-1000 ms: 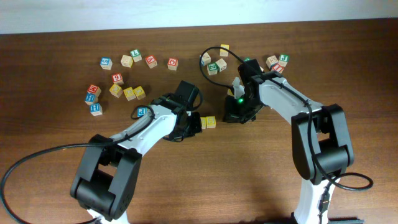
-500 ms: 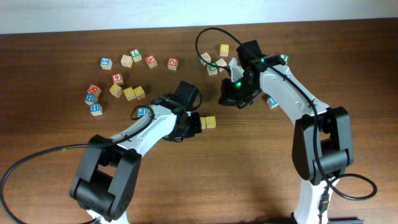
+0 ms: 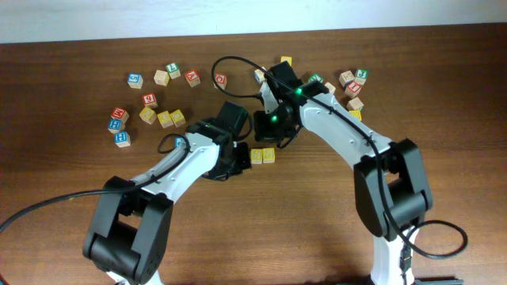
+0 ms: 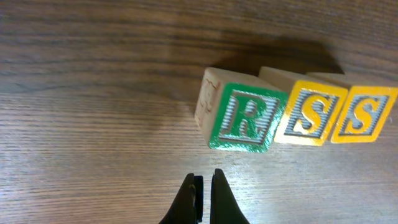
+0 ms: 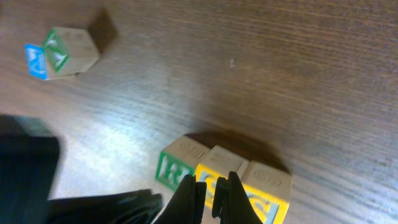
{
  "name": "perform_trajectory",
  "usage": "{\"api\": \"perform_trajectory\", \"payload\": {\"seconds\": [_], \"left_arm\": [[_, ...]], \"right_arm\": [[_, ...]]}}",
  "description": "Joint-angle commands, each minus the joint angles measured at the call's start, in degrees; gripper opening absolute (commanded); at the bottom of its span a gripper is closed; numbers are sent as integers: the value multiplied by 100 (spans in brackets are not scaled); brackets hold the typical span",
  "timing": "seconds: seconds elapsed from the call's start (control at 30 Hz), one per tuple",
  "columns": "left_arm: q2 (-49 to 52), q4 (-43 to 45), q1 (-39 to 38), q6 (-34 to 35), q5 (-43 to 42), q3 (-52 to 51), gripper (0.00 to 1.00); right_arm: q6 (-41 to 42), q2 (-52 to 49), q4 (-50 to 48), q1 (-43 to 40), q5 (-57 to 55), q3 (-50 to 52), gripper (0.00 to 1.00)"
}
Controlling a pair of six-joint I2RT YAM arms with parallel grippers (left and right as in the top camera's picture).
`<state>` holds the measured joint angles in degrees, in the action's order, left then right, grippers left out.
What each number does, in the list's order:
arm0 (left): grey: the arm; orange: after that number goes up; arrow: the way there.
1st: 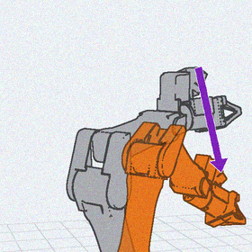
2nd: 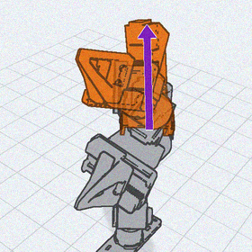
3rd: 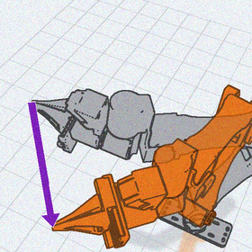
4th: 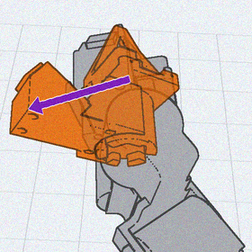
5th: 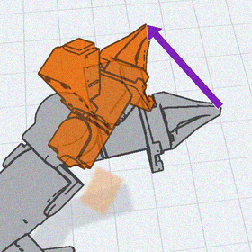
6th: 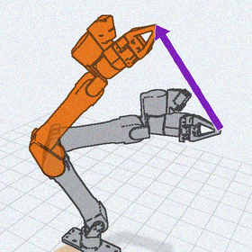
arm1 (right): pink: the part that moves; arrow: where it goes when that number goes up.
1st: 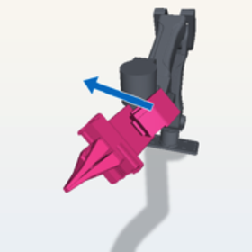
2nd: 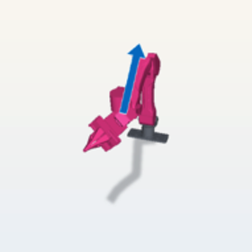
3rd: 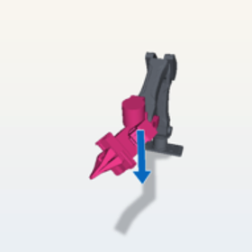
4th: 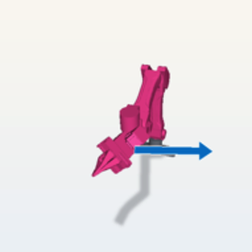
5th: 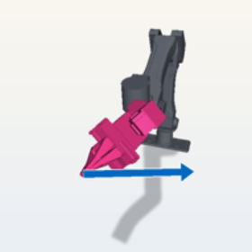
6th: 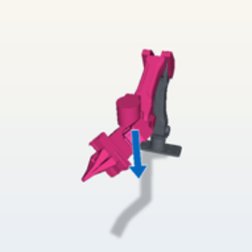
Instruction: Spell out RSS
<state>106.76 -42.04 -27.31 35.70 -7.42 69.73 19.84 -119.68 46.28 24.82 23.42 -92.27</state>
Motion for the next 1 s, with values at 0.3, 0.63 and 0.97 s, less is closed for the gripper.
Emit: {"api": "perform_trajectory", "payload": {"seconds": [0.3,0.63,0.97], "left_arm": [[-136,-2,33,76,85,-33,0],[-136,4,33,79,85,-90,0],[-136,485,33,76,-42,-361,0]], "right_arm": [[81,-374,-308,52,13,-90,4],[79,-507,-435,256,-15,-90,4],[79,-673,-391,256,-11,-90,4]]}}
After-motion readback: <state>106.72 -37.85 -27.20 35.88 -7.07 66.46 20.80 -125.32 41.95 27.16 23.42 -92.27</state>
